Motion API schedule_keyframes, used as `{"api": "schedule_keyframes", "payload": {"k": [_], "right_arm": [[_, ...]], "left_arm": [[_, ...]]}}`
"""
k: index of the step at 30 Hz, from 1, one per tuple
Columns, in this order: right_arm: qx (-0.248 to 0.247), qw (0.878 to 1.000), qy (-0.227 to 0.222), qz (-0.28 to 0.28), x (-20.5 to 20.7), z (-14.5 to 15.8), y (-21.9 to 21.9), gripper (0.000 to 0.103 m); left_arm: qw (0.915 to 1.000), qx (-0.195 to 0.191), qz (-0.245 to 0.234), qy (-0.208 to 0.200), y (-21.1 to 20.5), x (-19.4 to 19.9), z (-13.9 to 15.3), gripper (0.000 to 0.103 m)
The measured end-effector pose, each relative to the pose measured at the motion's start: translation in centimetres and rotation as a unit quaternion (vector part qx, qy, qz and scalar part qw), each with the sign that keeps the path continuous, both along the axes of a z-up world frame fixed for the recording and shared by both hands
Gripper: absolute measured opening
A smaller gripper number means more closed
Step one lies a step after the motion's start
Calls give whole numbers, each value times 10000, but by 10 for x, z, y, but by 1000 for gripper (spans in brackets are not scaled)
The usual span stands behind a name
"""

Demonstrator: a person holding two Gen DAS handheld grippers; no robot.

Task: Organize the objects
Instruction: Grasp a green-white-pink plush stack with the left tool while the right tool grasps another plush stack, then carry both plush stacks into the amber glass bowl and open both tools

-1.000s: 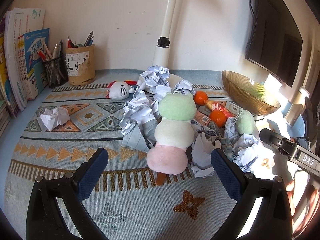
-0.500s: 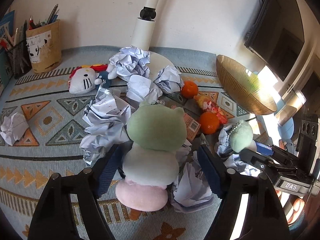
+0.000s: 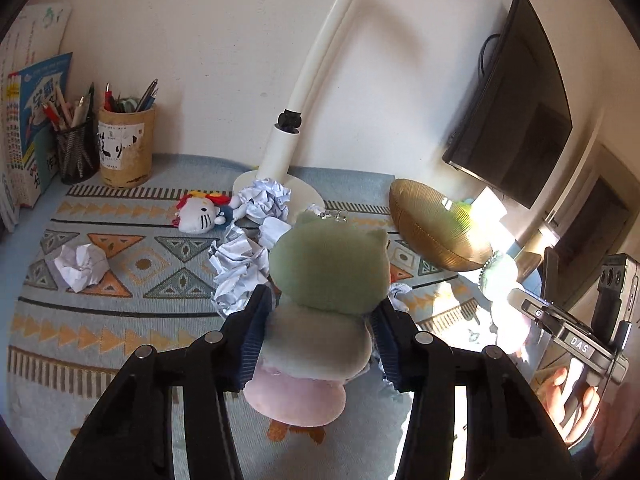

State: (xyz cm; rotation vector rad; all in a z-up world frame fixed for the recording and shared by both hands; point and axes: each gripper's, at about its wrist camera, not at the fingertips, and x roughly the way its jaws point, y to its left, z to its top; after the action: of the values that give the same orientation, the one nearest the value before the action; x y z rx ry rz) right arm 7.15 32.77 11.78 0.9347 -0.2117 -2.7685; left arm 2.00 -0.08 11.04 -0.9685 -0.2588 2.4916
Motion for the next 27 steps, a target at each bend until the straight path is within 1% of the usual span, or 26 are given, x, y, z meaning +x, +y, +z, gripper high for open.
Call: {"api": "schedule_keyframes", "payload": {"k": [1,2,4,5,6,7,8,9,11,12,13,14,15,17,19,20,21,22,24,25,27], "right_arm": [[23,9996,-254,-105,1,-7,1,37],[-60,9982,-557,-214,-1,-18,4,37],[-543,9910,-1179,-319,-12,-50,15,38],[-830,9852,-1448,-388,-20,-65,22,38],[-1075,9797,-1637,-431,-27,-77,28,38],[-1245,9762,-1720,-440,-33,-85,33,38],[-1284,9747,-1763,-491,-35,-90,36,38],[-1233,9740,-1818,-558,-36,-92,38,38],[-1136,9756,-1792,-555,-30,-90,41,43],[-1066,9784,-1702,-497,-23,-87,40,59],[-934,9814,-1612,-461,-17,-84,38,82],[-748,9849,-1497,-450,-10,-82,34,89],[-539,9879,-1380,-450,-2,-81,30,91],[-87,9915,-1259,-314,7,-82,19,91],[307,9908,-1288,-276,9,-88,13,90],[421,9900,-1320,-254,8,-92,11,86],[444,9898,-1342,-170,7,-96,11,68],[433,9894,-1381,-106,5,-98,11,56],[579,9879,-1430,-130,2,-101,10,50],[632,9885,-1368,-115,2,-98,10,48],[617,9914,-1150,-77,2,-83,11,47]], "left_arm": [[9998,-186,30,-90,-1,8,-4,47],[9991,-355,94,-208,-1,15,-13,47],[9963,-700,242,-441,-1,22,-37,47],[9948,-805,320,-539,-3,25,-49,47],[9939,-829,327,-657,-4,26,-60,47],[9934,-805,301,-763,-5,28,-68,47],[9935,-784,300,-767,-7,31,-72,47],[9938,-804,315,-696,-7,33,-71,47],[9945,-798,272,-613,-8,37,-66,47],[9951,-757,231,-594,-7,39,-63,47],[9956,-712,189,-583,-6,40,-61,47],[9959,-685,167,-574,-5,40,-60,47],[9959,-685,160,-577,-3,39,-60,47],[9955,-728,140,-592,4,40,-61,47],[9953,-734,95,-619,10,40,-62,47],[9953,-743,63,-621,14,41,-61,47],[9952,-767,32,-605,19,42,-60,47],[9951,-799,5,-575,23,42,-57,47],[9950,-860,-72,-509,34,42,-49,47],[9948,-896,-111,-479,40,40,-44,47],[9942,-982,-177,-391,54,32,-30,47]]}}
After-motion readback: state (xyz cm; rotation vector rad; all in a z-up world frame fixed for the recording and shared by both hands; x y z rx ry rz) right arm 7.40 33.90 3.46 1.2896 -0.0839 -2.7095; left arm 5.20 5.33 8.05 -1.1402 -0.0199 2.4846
